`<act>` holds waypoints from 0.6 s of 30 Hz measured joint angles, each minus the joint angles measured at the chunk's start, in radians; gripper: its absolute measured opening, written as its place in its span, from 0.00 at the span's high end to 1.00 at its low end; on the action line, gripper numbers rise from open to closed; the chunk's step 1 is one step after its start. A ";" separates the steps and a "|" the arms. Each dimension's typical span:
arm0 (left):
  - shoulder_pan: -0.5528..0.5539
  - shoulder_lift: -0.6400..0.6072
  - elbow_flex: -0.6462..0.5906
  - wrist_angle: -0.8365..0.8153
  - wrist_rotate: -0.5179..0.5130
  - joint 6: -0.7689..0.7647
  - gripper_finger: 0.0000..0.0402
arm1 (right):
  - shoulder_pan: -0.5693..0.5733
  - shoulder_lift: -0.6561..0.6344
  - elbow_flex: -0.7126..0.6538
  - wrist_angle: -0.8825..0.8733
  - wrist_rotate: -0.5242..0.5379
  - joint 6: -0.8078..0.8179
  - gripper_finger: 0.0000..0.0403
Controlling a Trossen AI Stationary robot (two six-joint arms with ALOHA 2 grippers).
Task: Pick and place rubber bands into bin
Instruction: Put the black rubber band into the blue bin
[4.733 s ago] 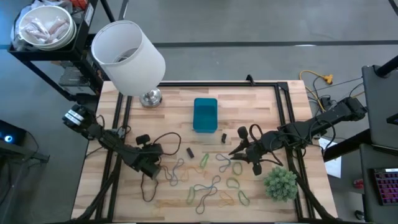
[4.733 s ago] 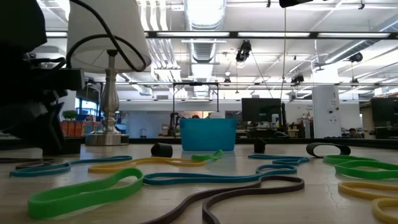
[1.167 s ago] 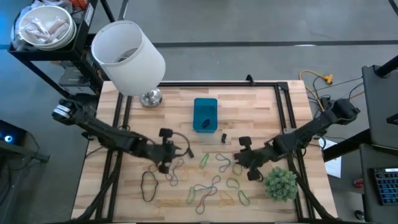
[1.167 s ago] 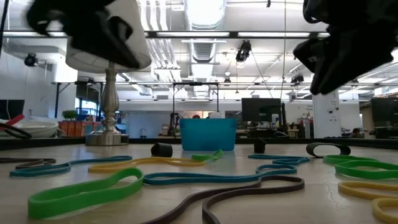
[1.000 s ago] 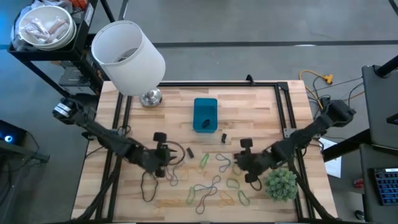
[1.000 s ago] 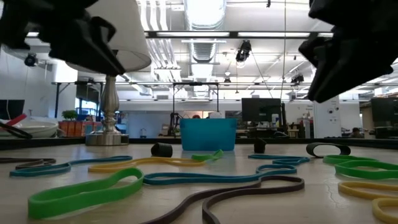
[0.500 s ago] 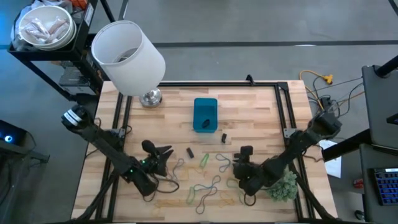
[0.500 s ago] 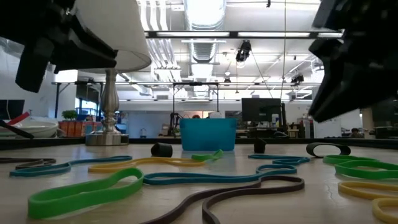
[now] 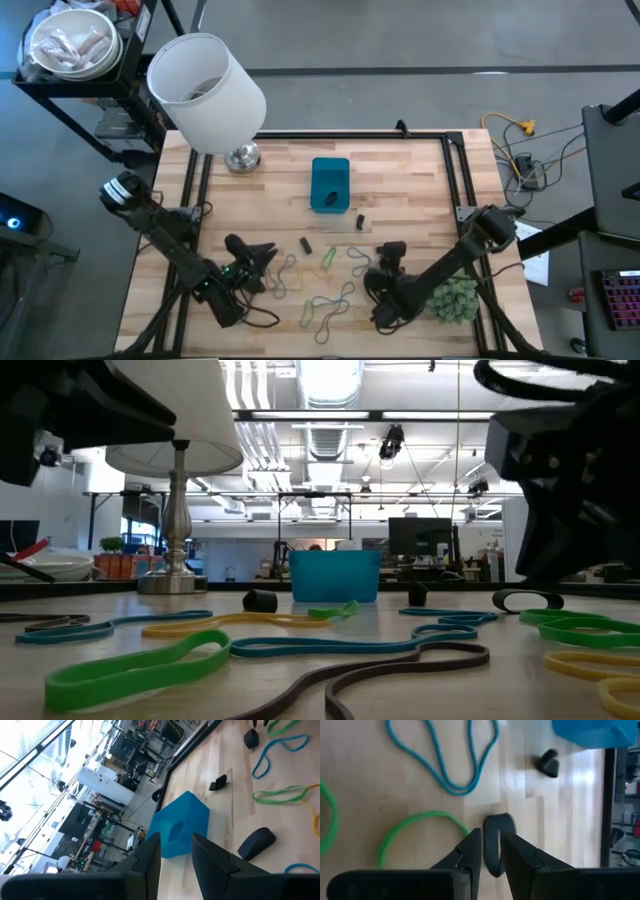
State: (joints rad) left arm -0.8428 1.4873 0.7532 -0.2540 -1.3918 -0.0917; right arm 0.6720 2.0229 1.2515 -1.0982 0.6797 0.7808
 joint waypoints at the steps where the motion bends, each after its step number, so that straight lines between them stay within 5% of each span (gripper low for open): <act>1: -0.004 -0.003 0.000 0.000 0.000 0.000 0.77 | 0.000 0.008 0.004 -0.010 -0.002 -0.001 0.84; 18: -0.017 -0.012 -0.002 -0.002 0.002 -0.001 0.77 | -0.059 0.014 -0.031 -0.033 -0.035 0.031 0.84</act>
State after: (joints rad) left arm -0.8597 1.4750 0.7513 -0.2558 -1.3899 -0.0932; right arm 0.6131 2.0373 1.2208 -1.1307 0.6443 0.8116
